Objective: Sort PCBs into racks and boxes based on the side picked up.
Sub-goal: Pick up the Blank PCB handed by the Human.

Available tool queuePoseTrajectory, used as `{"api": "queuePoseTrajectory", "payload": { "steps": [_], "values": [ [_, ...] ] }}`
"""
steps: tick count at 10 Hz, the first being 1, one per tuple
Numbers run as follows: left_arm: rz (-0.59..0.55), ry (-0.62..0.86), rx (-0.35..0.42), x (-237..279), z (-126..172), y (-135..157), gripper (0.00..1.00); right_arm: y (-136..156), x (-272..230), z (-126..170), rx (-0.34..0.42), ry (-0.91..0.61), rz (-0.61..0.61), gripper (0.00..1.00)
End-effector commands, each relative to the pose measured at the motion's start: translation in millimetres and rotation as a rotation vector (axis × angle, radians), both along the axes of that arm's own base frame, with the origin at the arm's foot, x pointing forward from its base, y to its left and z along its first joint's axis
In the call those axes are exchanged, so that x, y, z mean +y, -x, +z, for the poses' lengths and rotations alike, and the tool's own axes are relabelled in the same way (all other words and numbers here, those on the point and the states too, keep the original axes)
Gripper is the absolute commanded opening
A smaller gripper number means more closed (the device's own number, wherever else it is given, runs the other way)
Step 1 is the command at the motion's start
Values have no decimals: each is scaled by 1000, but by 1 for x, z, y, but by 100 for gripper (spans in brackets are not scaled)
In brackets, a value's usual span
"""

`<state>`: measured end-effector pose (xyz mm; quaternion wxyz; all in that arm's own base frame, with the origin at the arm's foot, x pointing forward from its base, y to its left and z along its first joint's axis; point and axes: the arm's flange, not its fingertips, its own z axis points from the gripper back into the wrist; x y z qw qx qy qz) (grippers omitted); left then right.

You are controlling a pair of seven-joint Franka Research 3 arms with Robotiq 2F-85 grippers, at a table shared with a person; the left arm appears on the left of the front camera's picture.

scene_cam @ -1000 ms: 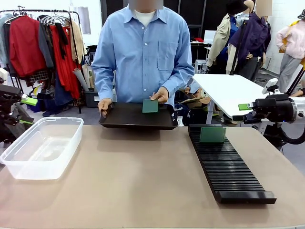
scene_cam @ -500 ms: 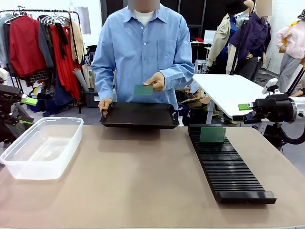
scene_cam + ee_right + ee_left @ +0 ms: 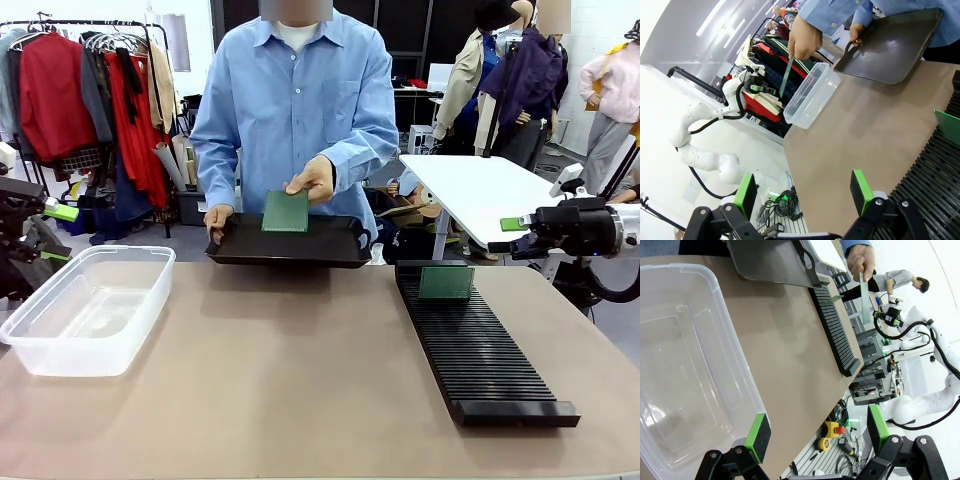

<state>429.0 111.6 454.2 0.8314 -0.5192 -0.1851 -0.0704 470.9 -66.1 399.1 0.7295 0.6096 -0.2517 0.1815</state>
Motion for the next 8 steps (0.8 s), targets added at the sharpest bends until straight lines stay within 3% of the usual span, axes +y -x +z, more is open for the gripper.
{"api": "queuePoseTrajectory", "payload": {
  "steps": [1,3,8],
  "values": [
    [7,-1,8,-1,3,1,100,0,-1,3,-6,2,0,100],
    [0,0,0,0,0,0,100,0,-1,3,-6,2,0,100],
    [-79,74,-74,-59,-20,-29,100,0,-1,3,-6,2,0,100]
  ]
}}
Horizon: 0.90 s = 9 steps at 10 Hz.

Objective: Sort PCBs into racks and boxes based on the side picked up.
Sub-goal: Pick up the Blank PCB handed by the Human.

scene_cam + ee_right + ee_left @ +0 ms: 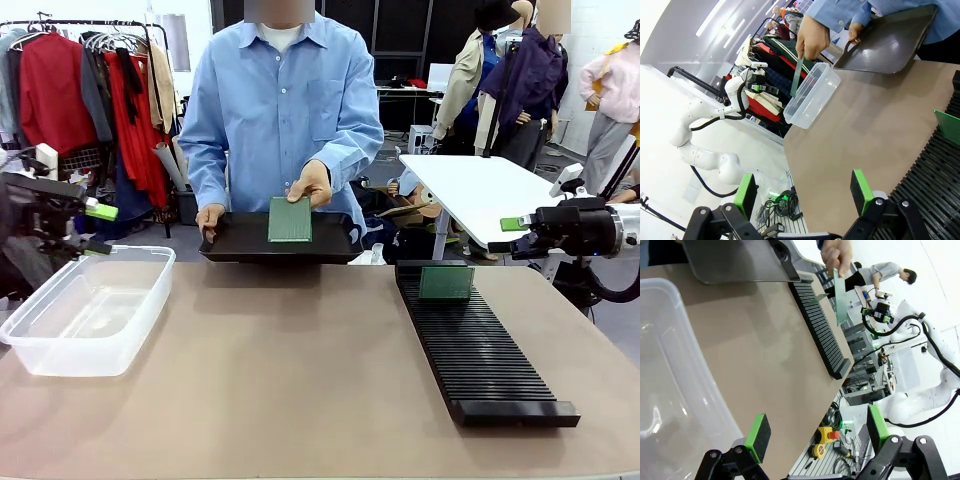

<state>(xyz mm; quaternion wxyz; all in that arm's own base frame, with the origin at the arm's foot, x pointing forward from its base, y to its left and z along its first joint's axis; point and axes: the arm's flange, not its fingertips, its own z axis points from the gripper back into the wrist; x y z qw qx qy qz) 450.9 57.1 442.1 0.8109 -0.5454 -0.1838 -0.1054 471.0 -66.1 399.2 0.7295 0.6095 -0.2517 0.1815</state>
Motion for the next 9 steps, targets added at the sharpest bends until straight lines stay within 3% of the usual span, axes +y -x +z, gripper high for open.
{"api": "queuePoseTrajectory", "payload": {
  "steps": [1,4,9],
  "values": [
    [-19,32,-49,-17,-16,-14,100,0,-1,3,-6,2,0,100],
    [12,105,-108,-45,-31,-46,100,0,-1,3,-6,2,0,100],
    [-63,142,-181,-113,-36,-95,100,0,-1,3,-6,2,0,100]
  ]
}}
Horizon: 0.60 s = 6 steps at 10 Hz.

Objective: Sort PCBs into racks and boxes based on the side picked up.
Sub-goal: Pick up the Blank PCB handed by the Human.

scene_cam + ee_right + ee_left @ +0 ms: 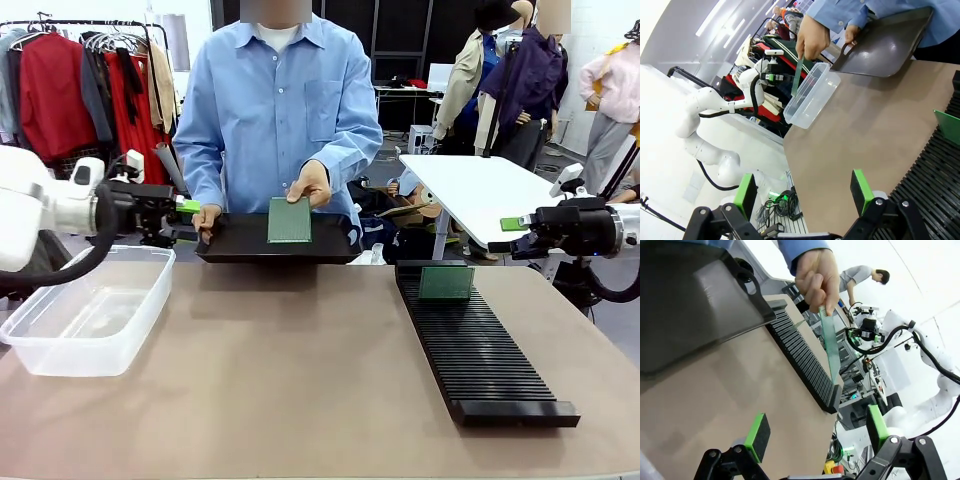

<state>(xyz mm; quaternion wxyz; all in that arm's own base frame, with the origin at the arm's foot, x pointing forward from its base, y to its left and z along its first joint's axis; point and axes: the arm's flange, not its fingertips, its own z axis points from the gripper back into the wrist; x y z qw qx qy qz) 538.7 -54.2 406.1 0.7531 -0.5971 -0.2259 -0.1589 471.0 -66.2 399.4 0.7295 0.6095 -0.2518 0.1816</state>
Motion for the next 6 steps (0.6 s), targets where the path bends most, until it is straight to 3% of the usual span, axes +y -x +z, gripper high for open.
{"api": "queuePoseTrajectory", "payload": {
  "steps": [1,6],
  "values": [
    [2,7,-58,-14,1,-13,100,0,-1,3,-6,1,0,100],
    [-51,23,-77,-64,-11,-42,100,0,-1,3,-6,1,0,100]
  ]
}}
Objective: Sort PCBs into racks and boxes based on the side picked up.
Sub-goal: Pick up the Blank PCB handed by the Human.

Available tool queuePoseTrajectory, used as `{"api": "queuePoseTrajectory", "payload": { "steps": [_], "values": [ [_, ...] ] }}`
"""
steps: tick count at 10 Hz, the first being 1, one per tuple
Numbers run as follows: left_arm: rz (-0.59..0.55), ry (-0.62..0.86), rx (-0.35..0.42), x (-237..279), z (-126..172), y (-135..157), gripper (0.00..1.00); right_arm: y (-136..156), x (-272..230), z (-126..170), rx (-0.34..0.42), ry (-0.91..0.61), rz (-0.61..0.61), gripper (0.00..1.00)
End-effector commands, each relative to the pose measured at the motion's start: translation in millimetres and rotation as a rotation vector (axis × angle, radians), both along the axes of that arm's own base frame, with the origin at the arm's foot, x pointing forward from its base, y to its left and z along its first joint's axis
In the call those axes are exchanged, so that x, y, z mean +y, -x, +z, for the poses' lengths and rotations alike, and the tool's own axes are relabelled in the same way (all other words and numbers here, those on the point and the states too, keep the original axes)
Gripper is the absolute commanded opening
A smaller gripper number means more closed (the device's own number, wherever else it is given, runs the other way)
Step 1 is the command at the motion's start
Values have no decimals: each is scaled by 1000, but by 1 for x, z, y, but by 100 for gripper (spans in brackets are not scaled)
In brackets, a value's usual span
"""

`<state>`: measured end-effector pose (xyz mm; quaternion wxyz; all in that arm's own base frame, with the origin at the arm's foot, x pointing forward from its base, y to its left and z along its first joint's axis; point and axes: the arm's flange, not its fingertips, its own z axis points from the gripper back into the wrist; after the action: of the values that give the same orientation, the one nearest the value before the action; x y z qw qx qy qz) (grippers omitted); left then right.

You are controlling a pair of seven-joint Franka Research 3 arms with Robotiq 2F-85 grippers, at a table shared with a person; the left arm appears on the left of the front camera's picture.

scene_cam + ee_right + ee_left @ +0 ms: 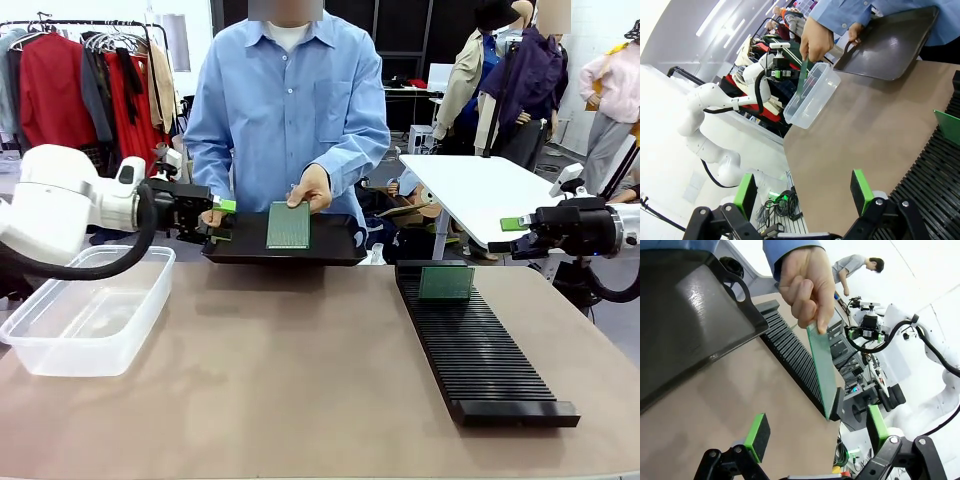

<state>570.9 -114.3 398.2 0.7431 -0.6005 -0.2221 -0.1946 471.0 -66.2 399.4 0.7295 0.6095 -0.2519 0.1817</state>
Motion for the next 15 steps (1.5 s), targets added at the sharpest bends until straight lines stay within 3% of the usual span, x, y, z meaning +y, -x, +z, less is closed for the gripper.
{"api": "queuePoseTrajectory", "payload": {
  "steps": [1,4,12,13,14,15],
  "values": [
    [5,35,-46,-12,-5,-15,100,0,-1,3,-6,1,0,100],
    [-40,39,-95,-37,-12,-27,100,0,-1,3,-6,1,0,100],
    [-129,103,-80,-84,-28,-46,100,0,-1,3,-6,1,0,100],
    [-129,117,-72,-85,-30,-49,95,0,-1,3,-6,1,0,100],
    [-136,116,-66,-86,-33,-50,84,0,-1,3,-6,1,0,100],
    [-136,111,-61,-88,-37,-51,66,0,-1,3,-6,1,0,100]
  ]
}}
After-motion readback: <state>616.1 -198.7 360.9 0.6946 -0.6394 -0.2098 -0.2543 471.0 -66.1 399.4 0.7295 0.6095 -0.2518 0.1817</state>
